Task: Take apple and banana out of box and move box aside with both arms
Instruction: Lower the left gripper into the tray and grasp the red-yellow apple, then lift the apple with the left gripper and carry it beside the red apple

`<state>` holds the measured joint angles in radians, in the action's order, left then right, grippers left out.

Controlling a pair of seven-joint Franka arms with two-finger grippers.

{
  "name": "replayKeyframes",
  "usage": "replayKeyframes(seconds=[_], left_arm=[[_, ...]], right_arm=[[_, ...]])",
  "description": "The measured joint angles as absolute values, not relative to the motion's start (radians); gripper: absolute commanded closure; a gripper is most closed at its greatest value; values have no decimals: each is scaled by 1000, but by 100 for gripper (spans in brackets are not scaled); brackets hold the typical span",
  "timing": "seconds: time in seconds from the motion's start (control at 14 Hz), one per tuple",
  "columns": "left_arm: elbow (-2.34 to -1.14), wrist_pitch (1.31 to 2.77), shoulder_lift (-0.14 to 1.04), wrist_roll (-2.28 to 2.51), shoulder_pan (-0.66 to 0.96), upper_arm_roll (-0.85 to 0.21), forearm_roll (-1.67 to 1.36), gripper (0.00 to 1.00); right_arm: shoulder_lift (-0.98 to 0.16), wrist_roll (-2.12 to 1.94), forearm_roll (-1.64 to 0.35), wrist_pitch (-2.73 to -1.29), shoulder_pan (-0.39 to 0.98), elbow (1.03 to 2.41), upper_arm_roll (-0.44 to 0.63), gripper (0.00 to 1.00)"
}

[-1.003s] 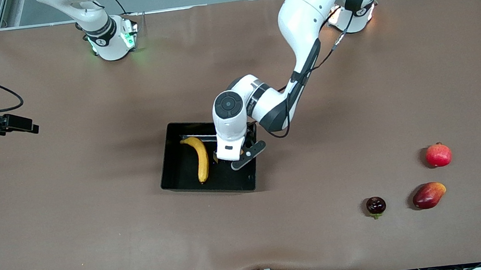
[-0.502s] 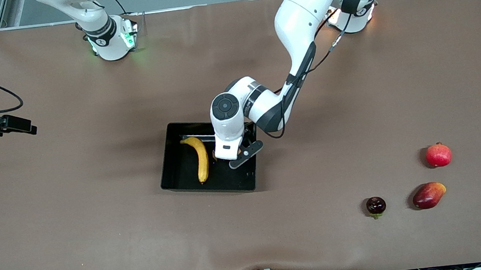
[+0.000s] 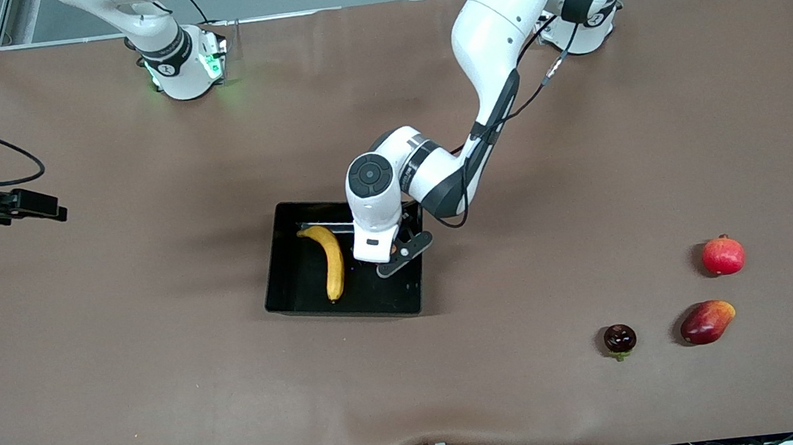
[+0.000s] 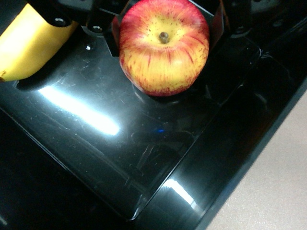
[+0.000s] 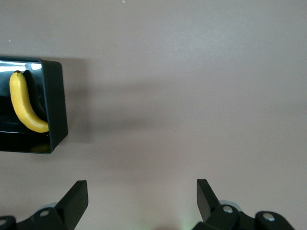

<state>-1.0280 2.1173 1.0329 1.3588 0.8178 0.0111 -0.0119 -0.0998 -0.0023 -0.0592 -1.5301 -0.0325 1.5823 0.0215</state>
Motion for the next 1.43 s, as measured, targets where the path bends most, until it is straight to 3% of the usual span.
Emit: replayKeyframes(seconds=[0.36, 0.65, 1.15, 1.43], left_arm=[[-1002, 2114, 1005, 1359, 817, 36, -12, 100], [-981, 2096, 897, 1347, 794, 94, -12, 100], [-1003, 1785, 612, 1124, 623, 106, -12, 100], [-1108, 1748, 552, 1004, 548, 106, -12, 100]], right_arm=[[-117, 4, -59, -1531, -7, 1585, 19, 0], [-153, 5, -61, -1534, 26, 1588, 19, 0], [-177, 6, -77, -1535, 37, 1588, 21, 0], [-177, 6, -79, -1534, 38, 1580, 20, 0]])
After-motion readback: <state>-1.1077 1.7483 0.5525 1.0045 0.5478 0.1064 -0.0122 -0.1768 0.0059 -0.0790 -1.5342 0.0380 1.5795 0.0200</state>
